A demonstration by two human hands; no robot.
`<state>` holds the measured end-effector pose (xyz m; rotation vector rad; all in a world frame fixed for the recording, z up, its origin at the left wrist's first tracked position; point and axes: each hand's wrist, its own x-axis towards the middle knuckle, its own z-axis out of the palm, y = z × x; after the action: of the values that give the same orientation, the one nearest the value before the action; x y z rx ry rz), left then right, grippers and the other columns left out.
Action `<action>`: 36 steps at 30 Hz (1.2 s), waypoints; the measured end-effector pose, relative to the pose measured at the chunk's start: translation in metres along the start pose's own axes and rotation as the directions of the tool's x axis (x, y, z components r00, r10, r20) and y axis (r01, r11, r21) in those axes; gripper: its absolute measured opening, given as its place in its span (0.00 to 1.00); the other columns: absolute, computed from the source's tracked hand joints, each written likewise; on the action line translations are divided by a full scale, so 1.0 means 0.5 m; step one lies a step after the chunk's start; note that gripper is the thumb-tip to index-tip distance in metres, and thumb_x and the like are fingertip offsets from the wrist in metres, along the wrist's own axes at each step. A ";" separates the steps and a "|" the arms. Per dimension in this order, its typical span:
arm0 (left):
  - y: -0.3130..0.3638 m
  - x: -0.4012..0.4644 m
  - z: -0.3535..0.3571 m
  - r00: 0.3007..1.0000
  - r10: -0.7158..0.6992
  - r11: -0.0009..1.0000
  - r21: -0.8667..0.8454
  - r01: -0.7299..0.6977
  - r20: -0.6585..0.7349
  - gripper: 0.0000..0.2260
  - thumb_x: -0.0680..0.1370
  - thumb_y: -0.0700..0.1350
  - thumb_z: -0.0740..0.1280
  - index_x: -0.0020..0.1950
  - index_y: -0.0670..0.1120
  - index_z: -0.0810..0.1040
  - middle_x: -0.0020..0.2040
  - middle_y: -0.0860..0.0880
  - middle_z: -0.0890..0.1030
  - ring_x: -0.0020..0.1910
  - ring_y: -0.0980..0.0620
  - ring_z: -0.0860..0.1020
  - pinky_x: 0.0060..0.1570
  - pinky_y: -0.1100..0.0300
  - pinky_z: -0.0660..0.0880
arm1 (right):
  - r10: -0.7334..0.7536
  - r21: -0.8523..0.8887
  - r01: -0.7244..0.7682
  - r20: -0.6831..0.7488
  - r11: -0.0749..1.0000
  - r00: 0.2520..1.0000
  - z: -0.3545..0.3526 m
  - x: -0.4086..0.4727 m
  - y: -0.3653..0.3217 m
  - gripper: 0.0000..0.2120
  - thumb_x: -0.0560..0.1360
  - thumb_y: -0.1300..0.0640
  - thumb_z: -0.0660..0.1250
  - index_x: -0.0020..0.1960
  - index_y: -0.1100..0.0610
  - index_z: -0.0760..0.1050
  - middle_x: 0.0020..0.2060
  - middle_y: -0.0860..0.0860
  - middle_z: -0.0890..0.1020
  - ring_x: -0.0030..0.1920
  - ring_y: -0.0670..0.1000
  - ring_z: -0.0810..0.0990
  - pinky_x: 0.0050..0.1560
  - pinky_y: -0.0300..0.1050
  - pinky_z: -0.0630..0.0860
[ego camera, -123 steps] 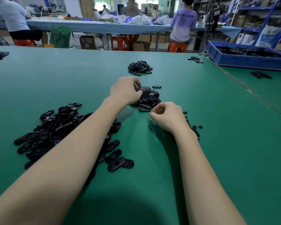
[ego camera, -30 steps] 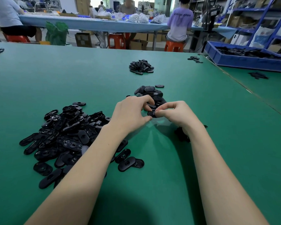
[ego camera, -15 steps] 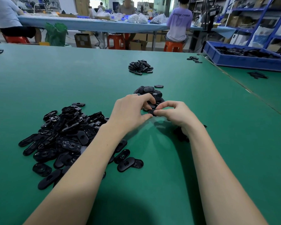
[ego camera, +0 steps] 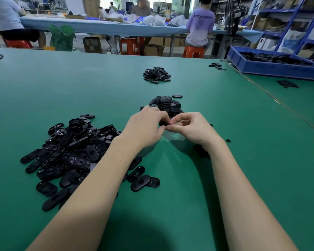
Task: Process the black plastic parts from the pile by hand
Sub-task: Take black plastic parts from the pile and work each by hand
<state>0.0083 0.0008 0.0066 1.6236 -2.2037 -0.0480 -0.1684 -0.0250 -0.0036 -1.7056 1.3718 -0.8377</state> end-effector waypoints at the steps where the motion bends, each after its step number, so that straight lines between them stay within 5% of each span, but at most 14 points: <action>1: -0.001 0.001 0.000 1.000 -0.003 1.000 0.025 0.002 0.020 0.09 0.80 0.49 0.65 0.59 0.57 0.79 0.58 0.56 0.79 0.62 0.52 0.71 0.50 0.56 0.71 | -0.013 -0.037 0.013 0.010 0.999 1.000 -0.001 0.002 0.000 0.07 0.70 0.52 0.80 0.42 0.51 0.83 0.30 0.44 0.79 0.28 0.41 0.72 0.29 0.30 0.66; 7: -0.005 0.001 0.004 0.996 -0.079 0.995 0.061 0.077 0.033 0.07 0.80 0.54 0.65 0.56 0.60 0.79 0.54 0.57 0.82 0.61 0.53 0.73 0.47 0.57 0.67 | -0.038 -0.188 0.035 -0.017 0.982 0.999 -0.001 0.007 0.001 0.05 0.70 0.49 0.80 0.39 0.46 0.84 0.33 0.41 0.84 0.30 0.38 0.76 0.30 0.28 0.69; 14: -0.003 0.001 0.006 0.988 -0.153 0.988 0.017 0.154 -0.005 0.04 0.78 0.55 0.68 0.51 0.61 0.81 0.51 0.60 0.82 0.55 0.54 0.77 0.47 0.57 0.67 | -0.036 -0.293 0.015 -0.065 0.956 0.997 0.006 0.007 -0.006 0.04 0.69 0.48 0.77 0.37 0.45 0.83 0.31 0.35 0.82 0.32 0.36 0.78 0.39 0.41 0.73; 21: -0.015 0.000 0.010 0.986 -0.167 0.982 -0.088 0.169 0.025 0.01 0.76 0.56 0.70 0.45 0.64 0.80 0.35 0.66 0.75 0.46 0.58 0.75 0.44 0.59 0.66 | -0.087 -0.308 0.063 -0.063 0.949 0.994 0.010 -0.001 -0.004 0.04 0.67 0.50 0.77 0.37 0.46 0.81 0.34 0.40 0.84 0.29 0.36 0.76 0.38 0.40 0.72; 27: -0.014 -0.002 0.012 0.992 -0.127 0.985 -0.112 0.129 0.020 0.02 0.76 0.56 0.70 0.43 0.64 0.78 0.36 0.68 0.76 0.47 0.58 0.77 0.45 0.57 0.66 | -0.128 -0.248 0.112 -0.050 0.962 0.990 0.007 -0.004 0.001 0.06 0.67 0.55 0.77 0.36 0.49 0.81 0.31 0.44 0.83 0.27 0.37 0.75 0.30 0.29 0.69; 36: -0.017 -0.002 0.018 0.990 -0.135 0.983 -0.119 0.138 0.034 0.03 0.76 0.55 0.69 0.42 0.64 0.77 0.34 0.66 0.75 0.44 0.57 0.74 0.46 0.57 0.66 | -0.143 -0.248 0.129 -0.040 0.960 0.989 0.017 -0.005 0.005 0.06 0.66 0.56 0.77 0.36 0.51 0.80 0.29 0.44 0.82 0.26 0.38 0.74 0.30 0.29 0.69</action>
<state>0.0132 -0.0028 -0.0042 1.7120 -2.0620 -0.2373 -0.1627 -0.0216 -0.0097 -1.9982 1.4580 -0.8263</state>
